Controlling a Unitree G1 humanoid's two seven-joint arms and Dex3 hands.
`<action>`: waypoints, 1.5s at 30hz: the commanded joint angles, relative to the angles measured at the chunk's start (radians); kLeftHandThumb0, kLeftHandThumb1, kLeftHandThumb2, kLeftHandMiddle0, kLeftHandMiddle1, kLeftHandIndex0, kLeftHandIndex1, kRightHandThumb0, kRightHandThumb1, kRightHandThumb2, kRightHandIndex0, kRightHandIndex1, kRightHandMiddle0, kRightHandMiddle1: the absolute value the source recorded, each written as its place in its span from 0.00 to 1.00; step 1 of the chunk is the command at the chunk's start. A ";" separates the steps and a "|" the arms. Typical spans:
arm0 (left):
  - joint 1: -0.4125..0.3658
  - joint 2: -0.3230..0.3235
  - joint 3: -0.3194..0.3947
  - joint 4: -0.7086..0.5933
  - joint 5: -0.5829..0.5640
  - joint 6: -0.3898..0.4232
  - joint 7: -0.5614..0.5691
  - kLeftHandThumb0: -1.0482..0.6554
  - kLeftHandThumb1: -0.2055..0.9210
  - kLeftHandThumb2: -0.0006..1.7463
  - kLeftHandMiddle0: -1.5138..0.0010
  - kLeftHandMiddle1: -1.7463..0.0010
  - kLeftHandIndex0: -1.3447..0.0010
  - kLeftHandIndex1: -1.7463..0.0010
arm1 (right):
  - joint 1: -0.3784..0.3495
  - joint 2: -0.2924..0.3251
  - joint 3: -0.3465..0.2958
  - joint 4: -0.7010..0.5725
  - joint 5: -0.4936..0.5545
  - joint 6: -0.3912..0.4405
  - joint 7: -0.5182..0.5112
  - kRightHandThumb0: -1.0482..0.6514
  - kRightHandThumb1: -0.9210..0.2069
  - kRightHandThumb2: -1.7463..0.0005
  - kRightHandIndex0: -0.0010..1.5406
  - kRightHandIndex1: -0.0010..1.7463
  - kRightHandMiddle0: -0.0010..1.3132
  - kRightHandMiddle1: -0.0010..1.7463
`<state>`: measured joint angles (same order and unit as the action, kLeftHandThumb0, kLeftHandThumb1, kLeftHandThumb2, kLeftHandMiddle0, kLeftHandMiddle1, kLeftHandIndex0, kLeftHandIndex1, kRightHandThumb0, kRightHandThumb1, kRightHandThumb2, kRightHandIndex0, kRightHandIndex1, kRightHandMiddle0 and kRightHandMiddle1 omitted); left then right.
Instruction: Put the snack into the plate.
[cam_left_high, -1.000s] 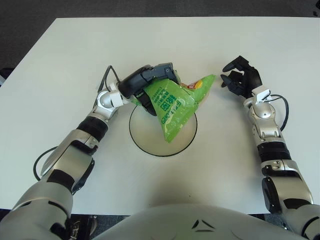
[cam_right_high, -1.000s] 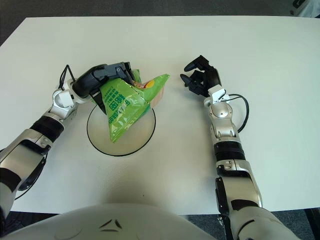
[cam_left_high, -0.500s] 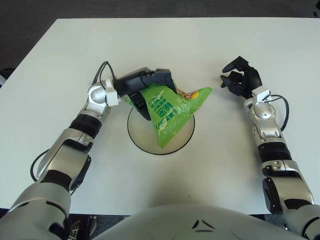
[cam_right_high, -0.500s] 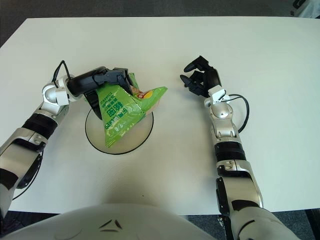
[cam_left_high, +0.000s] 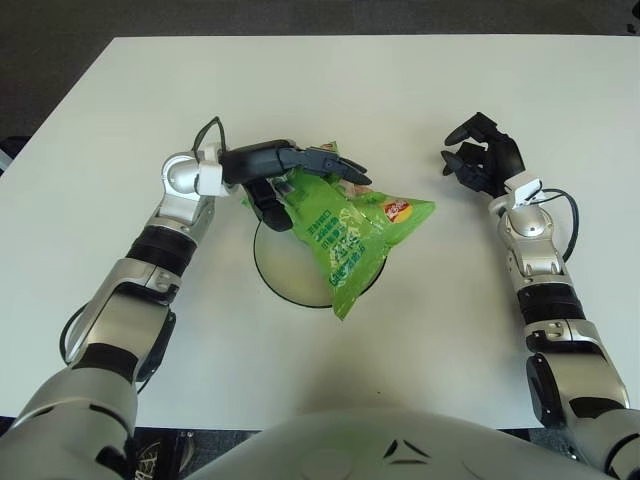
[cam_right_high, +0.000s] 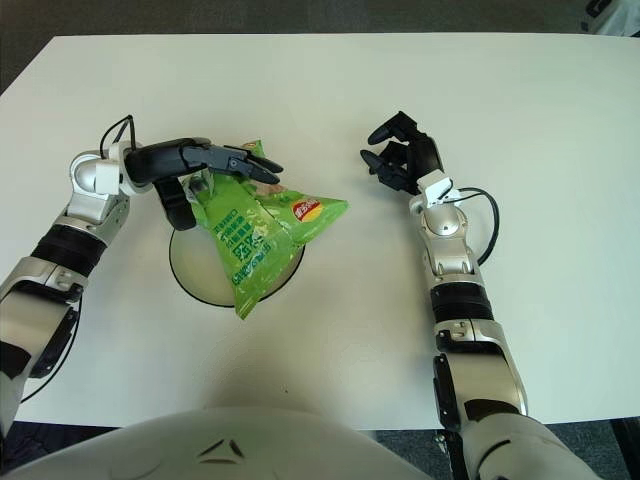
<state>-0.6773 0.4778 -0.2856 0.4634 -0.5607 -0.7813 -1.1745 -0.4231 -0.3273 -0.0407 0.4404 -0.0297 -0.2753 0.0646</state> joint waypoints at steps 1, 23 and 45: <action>0.026 -0.006 0.051 -0.027 -0.062 0.101 -0.078 0.07 1.00 0.30 0.82 1.00 0.71 0.98 | 0.083 -0.001 0.030 0.083 -0.033 0.076 0.038 0.40 0.00 0.84 0.62 0.70 0.36 0.84; 0.013 0.004 0.164 -0.096 0.019 0.474 -0.213 0.05 1.00 0.28 0.99 1.00 0.97 1.00 | 0.062 -0.017 0.038 0.121 -0.043 0.070 0.052 0.40 0.00 0.84 0.62 0.69 0.36 0.84; 0.088 -0.204 0.496 -0.193 -0.248 0.629 -0.016 0.17 1.00 0.50 0.31 0.86 0.33 0.83 | 0.051 -0.036 0.053 0.143 -0.042 0.060 0.080 0.40 0.00 0.85 0.62 0.66 0.37 0.83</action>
<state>-0.6070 0.3172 0.1794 0.2875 -0.7763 -0.1439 -1.2010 -0.4610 -0.3691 -0.0267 0.4955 -0.0297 -0.2870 0.1043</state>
